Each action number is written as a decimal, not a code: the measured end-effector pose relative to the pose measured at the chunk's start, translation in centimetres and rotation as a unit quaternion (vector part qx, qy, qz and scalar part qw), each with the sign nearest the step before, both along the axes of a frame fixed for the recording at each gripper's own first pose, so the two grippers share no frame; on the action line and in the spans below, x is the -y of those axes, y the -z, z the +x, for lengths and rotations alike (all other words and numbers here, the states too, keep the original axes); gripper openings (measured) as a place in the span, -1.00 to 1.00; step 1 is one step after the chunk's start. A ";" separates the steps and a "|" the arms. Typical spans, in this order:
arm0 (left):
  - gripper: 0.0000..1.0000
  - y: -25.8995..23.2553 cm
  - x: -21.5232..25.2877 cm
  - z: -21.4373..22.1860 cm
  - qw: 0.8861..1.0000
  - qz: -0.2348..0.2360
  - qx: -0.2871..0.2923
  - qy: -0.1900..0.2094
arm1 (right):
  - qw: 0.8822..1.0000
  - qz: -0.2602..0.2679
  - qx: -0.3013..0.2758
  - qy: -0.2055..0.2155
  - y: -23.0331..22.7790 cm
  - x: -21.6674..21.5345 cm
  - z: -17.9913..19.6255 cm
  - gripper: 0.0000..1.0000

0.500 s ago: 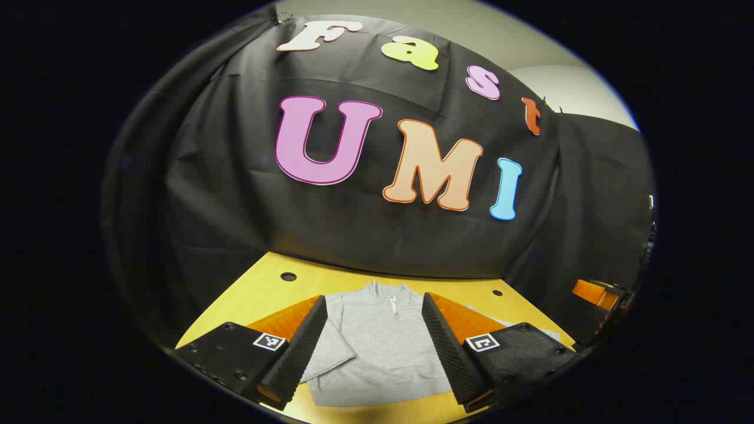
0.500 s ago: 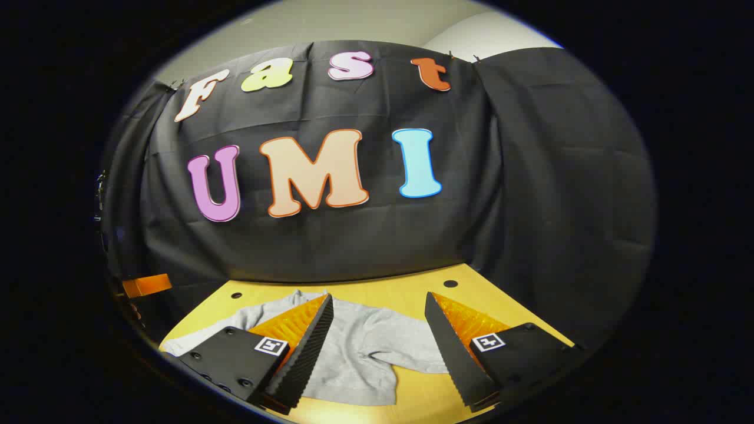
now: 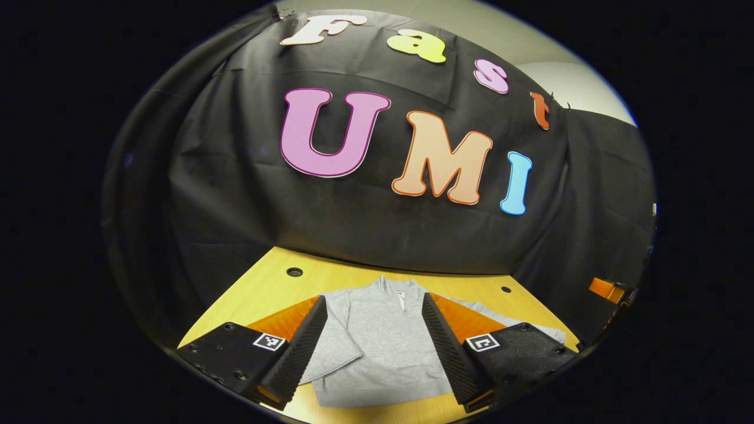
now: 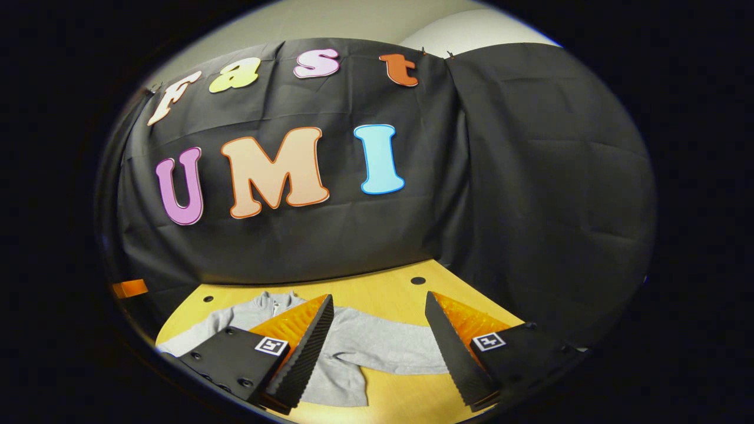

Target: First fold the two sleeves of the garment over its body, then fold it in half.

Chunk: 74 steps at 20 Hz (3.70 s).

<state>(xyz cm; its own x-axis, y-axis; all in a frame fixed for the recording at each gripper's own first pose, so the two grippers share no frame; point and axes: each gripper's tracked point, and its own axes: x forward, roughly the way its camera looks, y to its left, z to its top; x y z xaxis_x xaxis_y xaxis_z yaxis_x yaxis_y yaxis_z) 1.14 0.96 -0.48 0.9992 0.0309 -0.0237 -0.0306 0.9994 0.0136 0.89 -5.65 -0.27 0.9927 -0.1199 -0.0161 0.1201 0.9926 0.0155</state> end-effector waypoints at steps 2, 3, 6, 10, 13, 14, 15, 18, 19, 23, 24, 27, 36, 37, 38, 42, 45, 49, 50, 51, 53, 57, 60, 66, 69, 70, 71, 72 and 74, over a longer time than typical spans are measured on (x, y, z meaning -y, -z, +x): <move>0.89 0.0 0.3 0.2 1.000 0.007 0.000 0.003 | 1.000 -0.001 -0.004 0.004 0.4 0.5 -0.3 0.95; 0.89 0.1 0.2 0.3 1.000 0.011 -0.002 0.002 | 1.000 -0.003 -0.005 0.010 0.5 1.1 -0.3 0.95; 0.89 0.0 0.1 0.3 1.000 0.011 -0.002 -0.001 | 0.999 -0.004 -0.012 0.032 0.9 3.5 -0.5 0.95; 0.90 0.2 -0.5 -0.4 1.000 0.011 -0.006 -0.013 | 0.996 -0.021 -0.028 0.081 2.6 9.3 -0.9 0.87; 0.90 0.5 -1.3 -0.8 0.999 0.011 -0.008 -0.029 | 0.993 -0.010 -0.047 0.108 4.4 13.3 -1.0 0.96; 0.89 0.5 -1.5 -1.0 0.999 0.010 -0.007 -0.034 | 0.992 -0.001 -0.052 0.114 5.0 14.5 -0.7 0.87; 0.90 0.5 -1.6 -1.2 0.999 0.009 -0.006 -0.039 | 0.991 0.006 -0.058 0.119 5.8 15.6 -0.5 0.89; 0.90 0.6 -1.9 -1.7 0.999 0.005 -0.002 -0.053 | 0.988 0.004 -0.087 0.130 8.8 18.5 0.4 0.89; 0.89 0.8 -2.0 -1.9 0.998 0.005 -0.002 -0.058 | 0.986 0.002 -0.100 0.131 9.8 19.4 0.7 0.89; 0.89 1.0 -1.9 -2.8 0.998 0.006 -0.006 -0.070 | 0.979 0.040 -0.147 0.138 14.7 22.4 2.3 0.89; 0.89 1.0 -2.0 -3.1 0.997 0.008 -0.007 -0.074 | 0.977 0.051 -0.153 0.141 15.6 23.0 2.7 0.96; 0.88 1.5 -1.9 -3.6 0.996 0.007 -0.014 -0.083 | 0.970 0.056 -0.183 0.150 18.8 24.6 3.5 0.95; 0.88 1.6 -1.8 -4.6 0.994 0.015 -0.019 -0.106 | 0.948 0.066 -0.276 0.146 25.3 26.8 4.8 0.89; 0.88 1.6 -1.8 -4.8 0.994 0.017 -0.019 -0.108 | 0.946 0.063 -0.282 0.144 25.6 27.0 5.0 0.97; 0.88 1.6 -1.9 -4.8 0.994 0.018 -0.019 -0.108 | 0.945 0.059 -0.290 0.142 26.2 27.0 5.1 0.97; 0.88 1.5 -1.4 -4.8 0.994 0.020 -0.017 -0.102 | 0.944 0.027 -0.304 0.123 26.7 27.0 5.5 0.93; 0.88 1.7 -1.3 -4.5 0.995 0.017 -0.017 -0.097 | 0.939 0.037 -0.321 0.118 26.7 27.0 5.6 0.60; 0.88 2.2 -1.9 -4.8 0.995 0.010 -0.019 -0.098 | 0.933 0.031 -0.338 0.121 26.6 26.2 5.6 -0.28; 0.89 2.3 -2.1 -4.9 0.995 0.010 -0.021 -0.101 | 0.931 0.027 -0.342 0.127 26.9 26.2 5.9 -0.61; 0.89 2.5 -2.5 -5.0 0.994 0.009 -0.023 -0.103 | 0.929 0.023 -0.345 0.132 26.4 26.0 5.4 -0.63; 0.89 2.6 -3.0 -5.4 0.994 0.006 -0.025 -0.106 | 0.925 0.018 -0.356 0.131 26.7 25.5 5.5 -0.71; 0.88 3.1 -3.8 -5.9 0.994 -0.001 -0.026 -0.109 | 0.920 0.023 -0.363 0.146 26.7 25.4 5.3 -0.84; 0.88 3.4 -4.6 -6.5 0.993 0.002 -0.031 -0.111 | 0.923 0.028 -0.350 0.155 25.8 24.9 5.1 -0.80; 0.88 3.7 -5.7 -6.7 0.994 -0.003 -0.034 -0.102 | 0.945 0.024 -0.310 0.107 21.4 20.2 6.4 -0.81; 0.88 3.4 -6.3 -6.6 0.995 -0.006 -0.031 -0.092 | 0.957 0.023 -0.282 0.066 17.9 14.6 7.9 -0.84; 0.88 3.3 -6.6 -6.7 0.995 -0.005 -0.030 -0.091 | 0.959 0.025 -0.276 0.053 17.3 12.6 8.4 -0.84; 0.89 3.1 -6.9 -6.8 0.996 -0.004 -0.028 -0.090 | 0.961 0.024 -0.272 0.040 16.7 10.8 8.9 -0.85; 0.88 3.2 -7.3 -7.0 0.995 -0.004 -0.029 -0.090 | 0.963 0.023 -0.266 0.023 16.2 8.9 9.4 -0.85; 0.88 3.3 -8.0 -7.5 0.995 -0.007 -0.031 -0.090 | 0.966 0.018 -0.259 -0.004 15.3 5.0 10.3 -0.85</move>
